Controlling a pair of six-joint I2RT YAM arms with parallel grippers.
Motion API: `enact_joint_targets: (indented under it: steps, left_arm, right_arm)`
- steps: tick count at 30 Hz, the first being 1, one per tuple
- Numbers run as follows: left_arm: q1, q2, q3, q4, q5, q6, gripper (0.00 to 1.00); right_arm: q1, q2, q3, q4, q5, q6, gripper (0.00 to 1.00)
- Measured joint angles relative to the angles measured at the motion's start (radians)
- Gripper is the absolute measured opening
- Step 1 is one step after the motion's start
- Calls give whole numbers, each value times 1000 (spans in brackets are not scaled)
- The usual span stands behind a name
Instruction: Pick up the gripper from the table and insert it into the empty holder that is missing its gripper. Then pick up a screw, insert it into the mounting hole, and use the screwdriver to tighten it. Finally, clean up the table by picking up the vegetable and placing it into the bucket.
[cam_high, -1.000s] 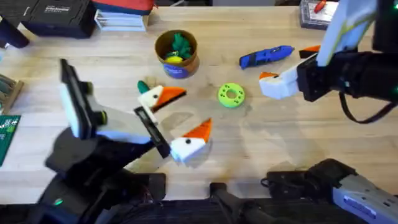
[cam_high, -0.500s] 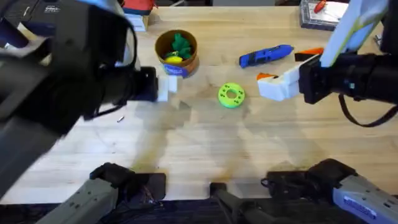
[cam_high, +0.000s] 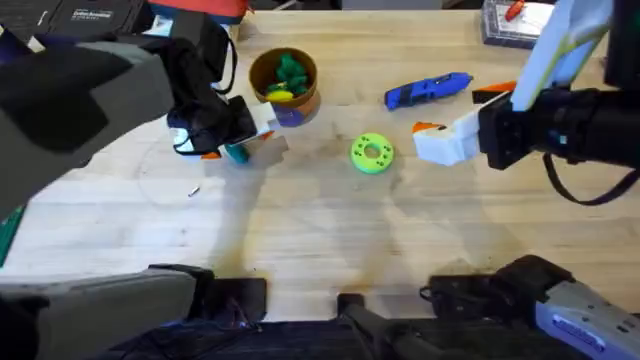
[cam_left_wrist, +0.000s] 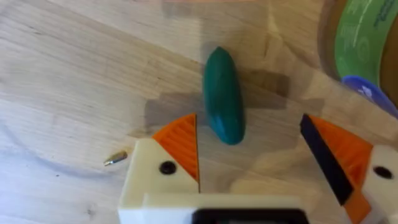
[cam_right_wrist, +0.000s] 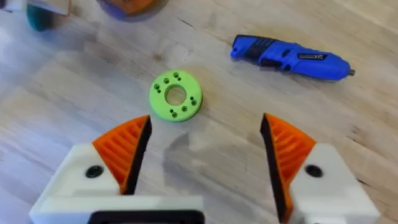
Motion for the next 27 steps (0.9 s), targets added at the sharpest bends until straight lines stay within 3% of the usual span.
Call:
enact_joint_targets:
  steps: [8, 9, 11, 14, 15, 16, 21, 24, 27]
  left_arm:
    - [0, 120, 2, 51, -23, -14, 986]
    - [0, 127, 2, 58, -37, -21, 940]
    - [0, 128, 2, 78, -53, -28, 682]
    - [1, 128, 5, 90, -61, -32, 185]
    - [1, 127, 7, 90, -61, -32, 66]
    - [1, 126, 13, 80, -60, -33, 23]
    - [1, 119, 74, -91, -33, -35, 18]
    - [1, 86, 162, -214, 10, -35, 17]
    - [1, 39, 271, -265, 62, -35, 17]
  right_arm:
    - [0, 0, 0, 0, 0, -20, 994]
    - [0, 0, 0, 0, 0, -22, 994]
    - [0, 0, 0, 0, 0, -26, 994]
    - [0, 0, 0, 0, 0, -26, 994]
    - [0, 0, 0, 0, 0, -26, 994]
    - [0, 0, 0, 0, 0, -26, 994]
    - [0, 0, 0, 0, 0, -26, 994]
    - [0, 0, 0, 0, 0, -26, 993]
    - [0, 0, 0, 0, 0, -26, 994]
